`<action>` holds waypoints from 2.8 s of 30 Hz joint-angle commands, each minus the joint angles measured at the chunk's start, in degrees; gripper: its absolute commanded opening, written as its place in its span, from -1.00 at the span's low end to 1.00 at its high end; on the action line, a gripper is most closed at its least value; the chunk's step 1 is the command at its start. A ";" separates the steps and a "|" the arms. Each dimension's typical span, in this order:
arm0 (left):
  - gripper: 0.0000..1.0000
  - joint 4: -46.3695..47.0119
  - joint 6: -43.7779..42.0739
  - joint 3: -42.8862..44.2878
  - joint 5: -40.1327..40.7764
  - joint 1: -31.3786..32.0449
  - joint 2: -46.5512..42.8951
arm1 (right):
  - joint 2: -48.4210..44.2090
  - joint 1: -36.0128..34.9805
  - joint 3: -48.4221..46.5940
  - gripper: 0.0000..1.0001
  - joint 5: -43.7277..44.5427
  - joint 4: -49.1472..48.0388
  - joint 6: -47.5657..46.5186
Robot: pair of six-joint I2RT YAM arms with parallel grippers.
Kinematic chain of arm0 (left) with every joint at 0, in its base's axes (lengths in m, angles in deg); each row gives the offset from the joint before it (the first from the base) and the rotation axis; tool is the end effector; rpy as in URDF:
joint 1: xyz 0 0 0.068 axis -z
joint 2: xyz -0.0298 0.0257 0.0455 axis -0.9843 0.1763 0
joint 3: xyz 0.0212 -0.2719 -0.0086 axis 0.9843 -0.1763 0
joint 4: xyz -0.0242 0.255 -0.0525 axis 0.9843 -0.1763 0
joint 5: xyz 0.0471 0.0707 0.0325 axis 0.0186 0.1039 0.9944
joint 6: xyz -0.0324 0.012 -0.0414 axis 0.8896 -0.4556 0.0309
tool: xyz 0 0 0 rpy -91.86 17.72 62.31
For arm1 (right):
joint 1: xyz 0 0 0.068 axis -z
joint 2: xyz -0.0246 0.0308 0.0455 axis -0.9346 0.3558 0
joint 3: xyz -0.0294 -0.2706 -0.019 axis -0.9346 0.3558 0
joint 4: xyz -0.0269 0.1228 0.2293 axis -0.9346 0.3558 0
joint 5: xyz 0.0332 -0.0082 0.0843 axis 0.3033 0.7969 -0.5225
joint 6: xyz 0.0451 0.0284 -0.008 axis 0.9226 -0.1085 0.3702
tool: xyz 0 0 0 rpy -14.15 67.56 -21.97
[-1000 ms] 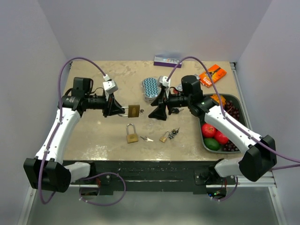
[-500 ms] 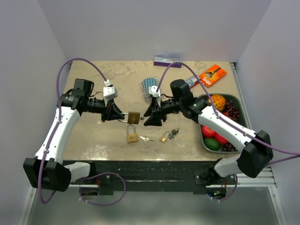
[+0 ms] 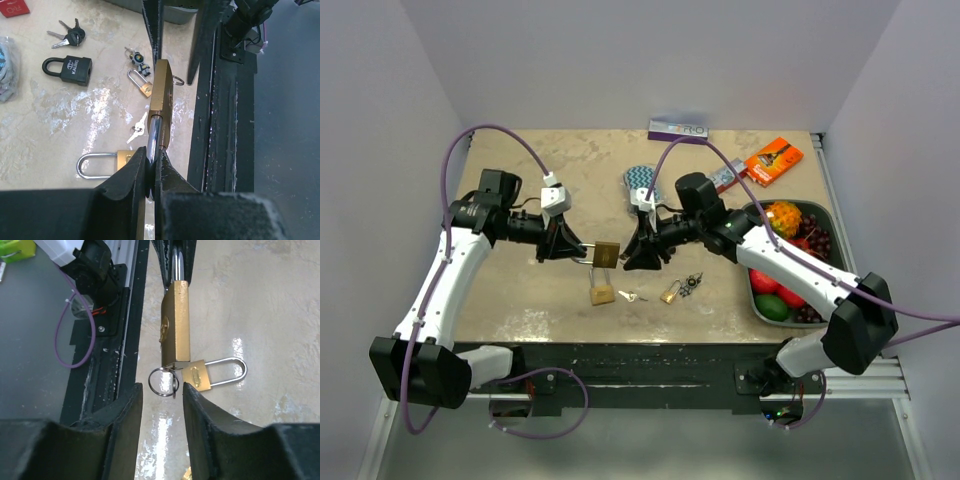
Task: Lock with the key
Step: Lock the lock, then place the key at the center of the board.
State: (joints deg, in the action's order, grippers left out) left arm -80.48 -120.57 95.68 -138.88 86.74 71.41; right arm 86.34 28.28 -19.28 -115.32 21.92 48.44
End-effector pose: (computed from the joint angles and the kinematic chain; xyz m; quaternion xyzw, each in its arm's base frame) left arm 0.2100 -0.0582 0.3361 0.4588 0.6855 -0.4415 0.3530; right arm 0.2235 0.2301 0.3187 -0.5461 0.6010 0.4706 0.3451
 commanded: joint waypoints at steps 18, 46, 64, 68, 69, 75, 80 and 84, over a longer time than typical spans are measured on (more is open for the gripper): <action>-1.00 2.15 -1.71 3.23 -5.17 0.14 -0.63 | -1.35 0.01 -1.82 -1.00 0.86 0.37 0.27; -1.00 -14.64 -33.52 1.58 19.78 -4.00 8.86 | -8.04 5.64 4.25 -1.00 0.07 7.06 -4.39; -1.00 -11.39 -22.72 10.43 18.73 -23.59 20.98 | 6.89 -9.99 4.96 -1.00 21.15 -14.74 23.11; -1.00 -9.72 -20.96 9.82 17.68 -26.84 21.69 | 16.03 -14.57 -1.10 -1.00 23.45 -14.39 24.61; -1.00 -9.72 -20.87 9.30 17.51 -27.19 21.52 | 19.27 -14.84 -3.37 -1.00 23.80 -14.74 25.14; -1.00 -7.78 -19.29 6.13 16.36 -27.81 18.88 | 27.02 -15.45 -6.82 -1.00 26.09 -17.46 27.34; -1.00 -6.82 -17.62 6.48 14.96 -27.81 19.76 | 32.39 -16.16 -9.19 -1.00 27.14 -17.20 28.22; -1.00 -6.81 -17.27 6.57 13.99 -27.81 20.20 | 34.24 -16.60 -10.08 -1.00 28.36 -17.46 29.27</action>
State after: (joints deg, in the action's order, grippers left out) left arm -88.06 -139.08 101.21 -117.98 59.33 93.55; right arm 120.24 12.39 -26.31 -89.24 7.16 75.72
